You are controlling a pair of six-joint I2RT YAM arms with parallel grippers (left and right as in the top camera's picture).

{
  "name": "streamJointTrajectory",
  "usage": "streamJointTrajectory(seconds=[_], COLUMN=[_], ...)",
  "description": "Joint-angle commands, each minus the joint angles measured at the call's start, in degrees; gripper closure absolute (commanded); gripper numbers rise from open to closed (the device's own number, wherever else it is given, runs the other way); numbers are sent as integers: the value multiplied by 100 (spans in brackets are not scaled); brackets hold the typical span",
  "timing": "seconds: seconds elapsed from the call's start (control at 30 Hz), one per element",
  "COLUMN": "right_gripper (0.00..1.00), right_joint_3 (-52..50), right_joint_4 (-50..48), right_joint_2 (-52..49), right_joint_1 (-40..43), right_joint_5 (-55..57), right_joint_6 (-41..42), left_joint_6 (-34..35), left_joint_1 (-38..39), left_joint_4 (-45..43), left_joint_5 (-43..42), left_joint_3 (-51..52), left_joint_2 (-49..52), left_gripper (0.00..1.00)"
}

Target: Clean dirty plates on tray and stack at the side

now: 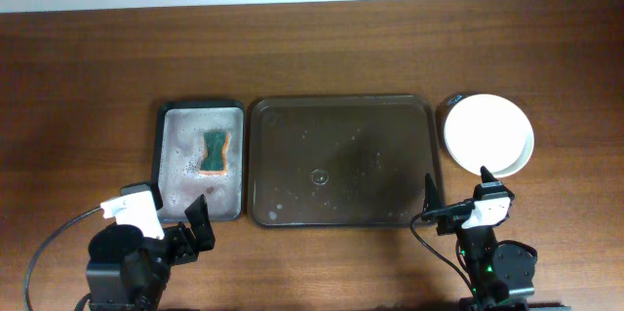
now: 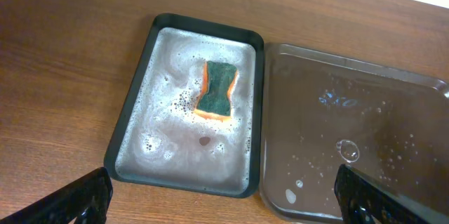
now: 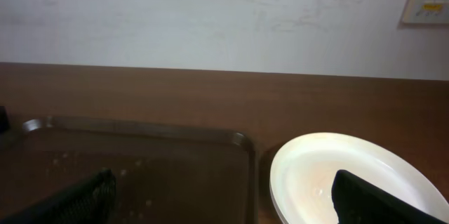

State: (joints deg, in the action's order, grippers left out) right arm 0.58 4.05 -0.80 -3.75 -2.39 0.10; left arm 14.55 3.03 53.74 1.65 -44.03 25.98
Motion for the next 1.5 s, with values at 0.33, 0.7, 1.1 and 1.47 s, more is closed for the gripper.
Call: streamJointTrajectory(seconds=[0.33,0.7,1.1,1.47], right_gripper=[1,1,1,1], right_joint_3=[-26,-26,-26,-26], right_joint_4=[28,26,26,26], right_joint_2=[59,59,59,59], right_joint_1=[-37,-37,-37,-37], right_joint_5=[-11,-11,-11,-11], right_joint_6=[-55,-55,-55,-55], left_joint_6=[-7,-142,-1770,-2063], left_joint_1=[-15,-22,-44,-85], left_joint_4=[-9,101,-5569,-4913], left_joint_5=[-44,264,-225,-361], left_joint_3=[9,330,4186,4352], left_joint_2=[-26,-393,-2568,-2568], left_gripper=[0,1,1,0])
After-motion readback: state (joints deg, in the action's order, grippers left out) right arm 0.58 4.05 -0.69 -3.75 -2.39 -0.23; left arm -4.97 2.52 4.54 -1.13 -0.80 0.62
